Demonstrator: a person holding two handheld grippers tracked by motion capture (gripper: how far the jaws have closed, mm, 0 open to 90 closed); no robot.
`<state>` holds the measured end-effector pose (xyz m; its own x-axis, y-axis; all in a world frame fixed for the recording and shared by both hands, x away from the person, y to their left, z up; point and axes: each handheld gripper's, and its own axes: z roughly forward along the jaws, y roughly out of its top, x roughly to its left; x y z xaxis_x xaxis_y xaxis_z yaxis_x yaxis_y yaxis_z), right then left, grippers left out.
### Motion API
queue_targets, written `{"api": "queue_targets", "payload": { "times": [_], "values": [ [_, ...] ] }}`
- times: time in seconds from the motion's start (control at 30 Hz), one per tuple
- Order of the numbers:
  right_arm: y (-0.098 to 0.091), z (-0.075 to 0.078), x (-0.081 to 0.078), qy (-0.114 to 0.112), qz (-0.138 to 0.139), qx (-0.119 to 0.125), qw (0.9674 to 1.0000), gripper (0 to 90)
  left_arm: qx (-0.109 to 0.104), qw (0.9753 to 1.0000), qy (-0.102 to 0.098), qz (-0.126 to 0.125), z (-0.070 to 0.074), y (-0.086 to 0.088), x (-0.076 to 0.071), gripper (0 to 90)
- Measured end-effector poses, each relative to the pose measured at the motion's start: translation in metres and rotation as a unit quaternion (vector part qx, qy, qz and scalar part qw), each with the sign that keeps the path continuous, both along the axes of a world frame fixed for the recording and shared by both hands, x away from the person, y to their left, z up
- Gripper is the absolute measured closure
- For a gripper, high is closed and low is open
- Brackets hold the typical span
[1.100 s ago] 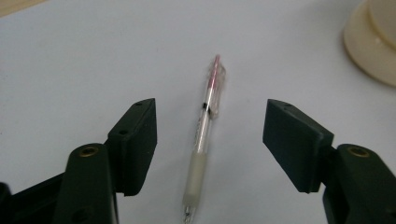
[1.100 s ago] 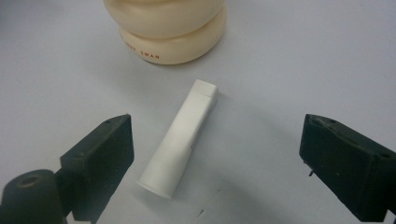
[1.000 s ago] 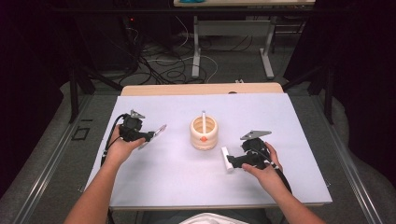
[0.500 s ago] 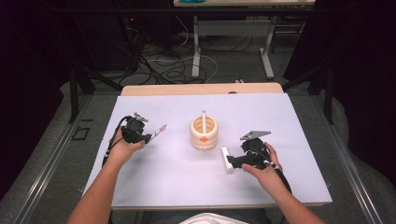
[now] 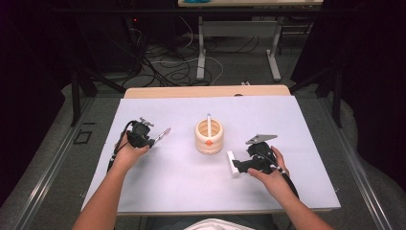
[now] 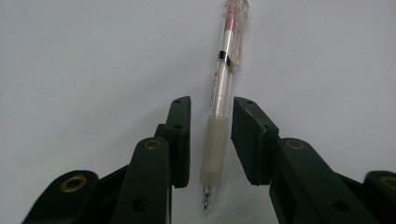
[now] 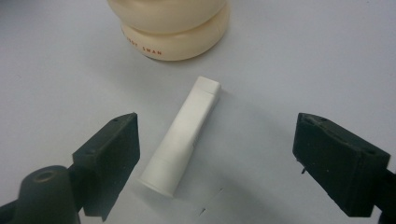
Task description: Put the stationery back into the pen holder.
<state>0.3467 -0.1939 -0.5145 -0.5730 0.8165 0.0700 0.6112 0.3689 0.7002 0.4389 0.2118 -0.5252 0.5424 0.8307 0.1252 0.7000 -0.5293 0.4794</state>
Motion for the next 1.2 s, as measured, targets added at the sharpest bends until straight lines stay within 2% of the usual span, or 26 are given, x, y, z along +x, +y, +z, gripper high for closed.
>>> {"api": "queue_targets", "payload": {
  "times": [0.1, 0.13, 0.63, 1.2],
  "values": [
    [0.000, -0.001, 0.000, -0.002, -0.001, 0.006, 1.0000, 14.6, 0.007, 1.0000, 0.002, -0.004, -0.002, 0.000, 0.000, 68.9],
    [0.001, -0.001, 0.000, -0.002, -0.003, 0.008, 1.0000, 14.6, 0.003, 1.0000, 0.000, -0.002, -0.003, 0.000, 0.000, 69.4],
    [0.001, 0.000, 0.000, 0.003, -0.001, 0.002, 1.0000, 14.7, 0.026, 0.9994, 0.016, -0.016, -0.010, -0.006, 0.001, 75.0],
    [0.001, -0.001, 0.000, 0.002, 0.000, 0.001, 1.0000, 14.7, 0.036, 0.9989, 0.014, -0.026, -0.011, -0.007, 0.002, 79.0]
  ]
}}
